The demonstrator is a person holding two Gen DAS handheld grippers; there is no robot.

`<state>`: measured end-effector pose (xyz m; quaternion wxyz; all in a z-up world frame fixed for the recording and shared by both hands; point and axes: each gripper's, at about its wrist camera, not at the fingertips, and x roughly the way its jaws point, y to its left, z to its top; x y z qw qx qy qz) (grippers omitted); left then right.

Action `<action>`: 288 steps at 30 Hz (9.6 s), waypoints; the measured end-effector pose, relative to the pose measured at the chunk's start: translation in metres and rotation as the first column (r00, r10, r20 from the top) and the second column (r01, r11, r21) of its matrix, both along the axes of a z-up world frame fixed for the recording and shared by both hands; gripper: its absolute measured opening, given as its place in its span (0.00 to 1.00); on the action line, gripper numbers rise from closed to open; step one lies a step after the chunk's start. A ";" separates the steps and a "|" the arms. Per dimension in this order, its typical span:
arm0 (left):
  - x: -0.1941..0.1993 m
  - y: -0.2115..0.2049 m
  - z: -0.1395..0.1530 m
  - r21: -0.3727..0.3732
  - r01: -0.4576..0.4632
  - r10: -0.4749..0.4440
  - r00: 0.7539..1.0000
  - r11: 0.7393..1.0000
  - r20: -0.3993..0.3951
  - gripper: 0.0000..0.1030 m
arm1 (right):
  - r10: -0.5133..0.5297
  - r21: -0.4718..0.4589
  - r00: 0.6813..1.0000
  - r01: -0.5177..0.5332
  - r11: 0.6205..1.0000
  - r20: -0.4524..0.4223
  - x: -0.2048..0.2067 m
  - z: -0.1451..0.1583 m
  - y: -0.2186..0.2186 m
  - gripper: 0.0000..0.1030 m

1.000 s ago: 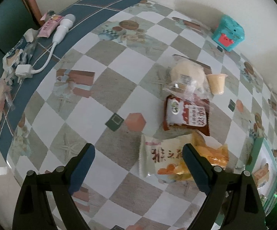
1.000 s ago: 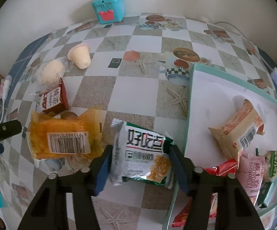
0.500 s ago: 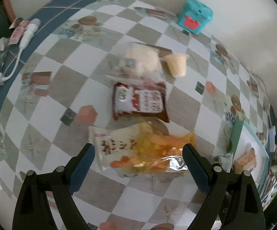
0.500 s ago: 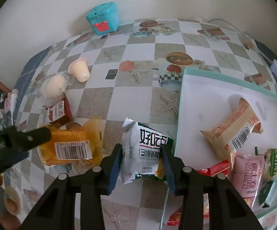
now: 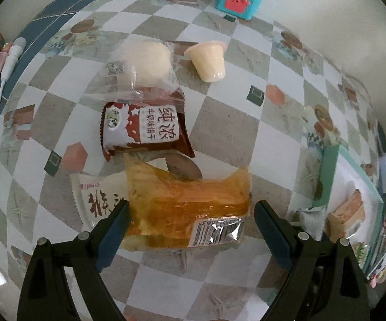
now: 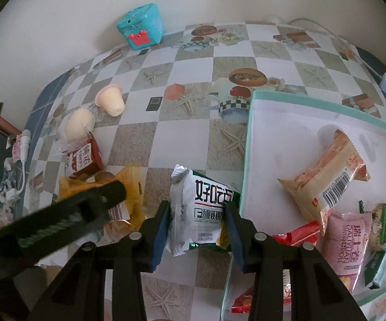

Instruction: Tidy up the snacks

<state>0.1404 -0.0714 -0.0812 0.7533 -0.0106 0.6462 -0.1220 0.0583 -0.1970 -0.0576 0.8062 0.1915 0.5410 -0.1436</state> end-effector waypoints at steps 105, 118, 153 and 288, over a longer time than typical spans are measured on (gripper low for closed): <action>-0.092 -0.127 0.078 0.003 0.220 -0.216 0.955 0.976 0.201 0.83 | -0.531 -0.010 0.847 0.531 0.847 0.015 -0.134 0.038 -0.201 0.57; -0.050 -0.050 0.036 0.021 -0.067 0.067 0.998 0.998 0.016 0.86 | -0.514 -0.048 0.858 0.513 0.857 -0.011 -0.130 0.033 -0.196 0.87; 0.002 0.125 0.076 0.208 -0.289 0.227 0.933 0.934 0.279 0.87 | -0.226 -0.243 0.972 0.234 0.941 0.059 -0.058 0.085 -0.054 1.00; 0.057 0.030 -0.001 -0.019 -0.197 0.197 0.980 0.980 -0.001 0.64 | -0.014 -0.043 1.000 0.013 0.999 -0.015 0.044 0.014 0.003 0.69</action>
